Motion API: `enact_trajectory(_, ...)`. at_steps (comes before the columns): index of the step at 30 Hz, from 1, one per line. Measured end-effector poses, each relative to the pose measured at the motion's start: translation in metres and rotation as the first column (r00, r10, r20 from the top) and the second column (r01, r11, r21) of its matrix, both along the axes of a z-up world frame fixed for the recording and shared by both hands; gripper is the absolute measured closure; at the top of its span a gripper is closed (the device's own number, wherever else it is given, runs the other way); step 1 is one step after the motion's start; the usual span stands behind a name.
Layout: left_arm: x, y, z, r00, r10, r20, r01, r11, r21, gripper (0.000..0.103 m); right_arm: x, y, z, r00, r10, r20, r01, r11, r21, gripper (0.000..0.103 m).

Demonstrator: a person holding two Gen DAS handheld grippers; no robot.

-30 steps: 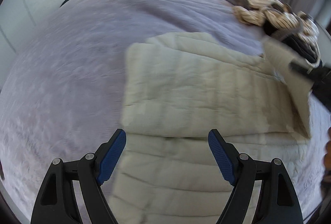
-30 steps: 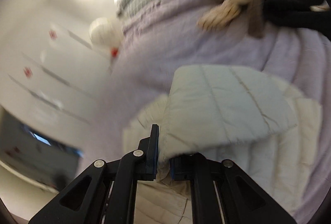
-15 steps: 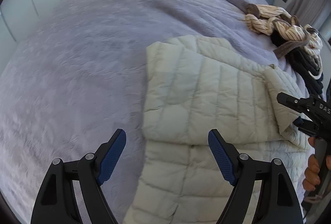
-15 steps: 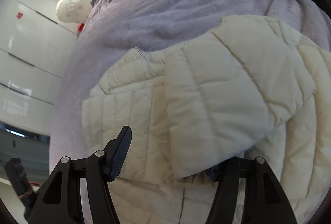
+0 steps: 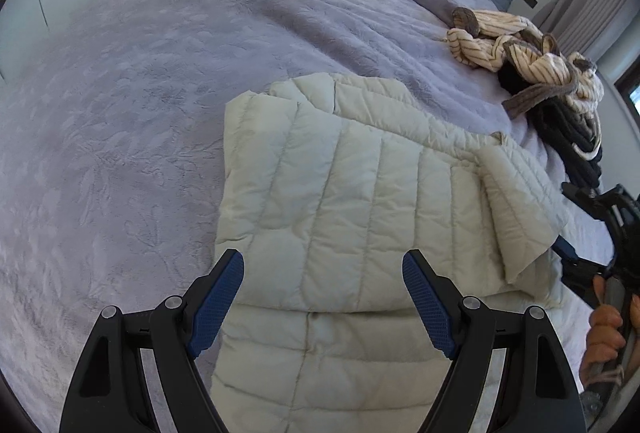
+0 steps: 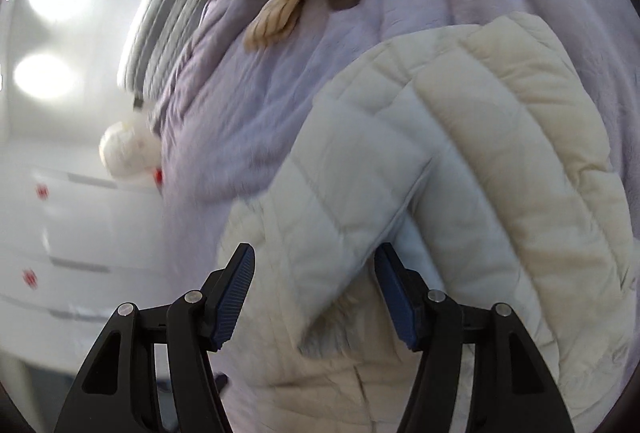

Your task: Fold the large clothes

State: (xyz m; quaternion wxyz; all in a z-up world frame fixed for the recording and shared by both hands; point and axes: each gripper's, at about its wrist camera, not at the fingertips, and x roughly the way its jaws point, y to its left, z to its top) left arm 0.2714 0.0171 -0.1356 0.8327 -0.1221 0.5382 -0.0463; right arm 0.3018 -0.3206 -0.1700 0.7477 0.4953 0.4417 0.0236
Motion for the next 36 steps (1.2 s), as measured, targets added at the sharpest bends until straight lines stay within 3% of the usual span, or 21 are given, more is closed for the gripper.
enact_trajectory(1, 0.001, 0.001, 0.000, 1.000, 0.001, 0.002, -0.001, 1.000, -0.004, 0.020, 0.002, -0.003, -0.002, 1.000, -0.015, 0.001, 0.015, 1.000, 0.023, 0.053)
enact_trajectory(3, 0.003, 0.006, 0.003, 1.000, 0.008, 0.011, -0.008, 1.000, -0.013, 0.020, 0.007, -0.004, 0.003, 1.000, -0.008, 0.001, 0.008, 1.000, 0.006, 0.089)
enact_trajectory(5, 0.005, 0.012, 0.003, 1.000, 0.024, 0.006, -0.024, 1.000, -0.016, 0.020, 0.019, 0.008, 0.016, 0.997, 0.058, 0.042, -0.055, 0.996, -0.071, 0.093)
enact_trajectory(7, 0.005, 0.020, 0.003, 0.999, 0.039, 0.002, -0.039, 0.999, -0.026, 0.020, 0.026, 0.024, 0.031, 0.986, 0.138, 0.091, -0.125, 0.982, -0.139, 0.093)
enact_trajectory(11, 0.004, 0.035, 0.004, 0.998, 0.058, 0.006, -0.058, 0.997, -0.044, 0.020, 0.036, 0.082, 0.055, 0.912, 0.391, 0.126, -0.336, 0.886, -0.318, 0.093)
enact_trajectory(14, 0.005, 0.048, 0.005, 0.996, 0.092, 0.002, -0.092, 0.993, -0.077, 0.020, 0.038, 0.133, 0.053, 0.837, 0.543, 0.069, -0.467, 0.774, -0.428, 0.093)
enact_trajectory(20, 0.008, 0.054, 0.010, 0.995, 0.096, 0.023, -0.092, 0.986, -0.142, 0.020, 0.033, 0.178, 0.026, 0.758, 0.648, -0.078, -0.599, 0.643, -0.477, 0.093)
enact_trajectory(22, 0.009, 0.052, 0.011, 0.996, 0.085, 0.026, -0.079, 0.979, -0.187, 0.020, 0.027, 0.182, 0.020, 0.740, 0.660, -0.126, -0.622, 0.602, -0.501, 0.088)
enact_trajectory(23, 0.010, 0.050, 0.011, 0.997, 0.079, 0.024, -0.072, 0.975, -0.212, 0.020, 0.023, 0.184, 0.019, 0.734, 0.665, -0.140, -0.629, 0.587, -0.510, 0.076)
enact_trajectory(24, 0.011, 0.048, 0.011, 0.997, 0.074, 0.022, -0.066, 0.971, -0.229, 0.020, 0.021, 0.183, 0.020, 0.731, 0.666, -0.147, -0.632, 0.580, -0.514, 0.057)
enact_trajectory(26, 0.013, 0.042, 0.010, 0.998, 0.056, 0.015, -0.050, 0.963, -0.266, 0.020, 0.014, 0.175, 0.024, 0.735, 0.664, -0.136, -0.627, 0.590, -0.508, 0.044)
enact_trajectory(31, 0.024, 0.019, -0.005, 0.999, -0.019, -0.046, 0.002, 0.945, -0.327, 0.020, -0.016, 0.126, 0.035, 0.786, 0.609, -0.110, -0.581, 0.666, -0.468, 0.044)
enact_trajectory(33, 0.031, 0.010, -0.017, 0.996, -0.043, -0.084, 0.012, 0.938, -0.346, 0.020, -0.034, 0.088, 0.032, 0.831, 0.543, -0.120, -0.540, 0.736, -0.408, 0.044)
enact_trajectory(36, 0.037, -0.005, -0.030, 0.992, -0.074, -0.103, 0.033, 0.934, -0.355, 0.020, -0.063, 0.025, 0.015, 0.904, 0.407, -0.132, -0.427, 0.870, -0.247, 0.044)
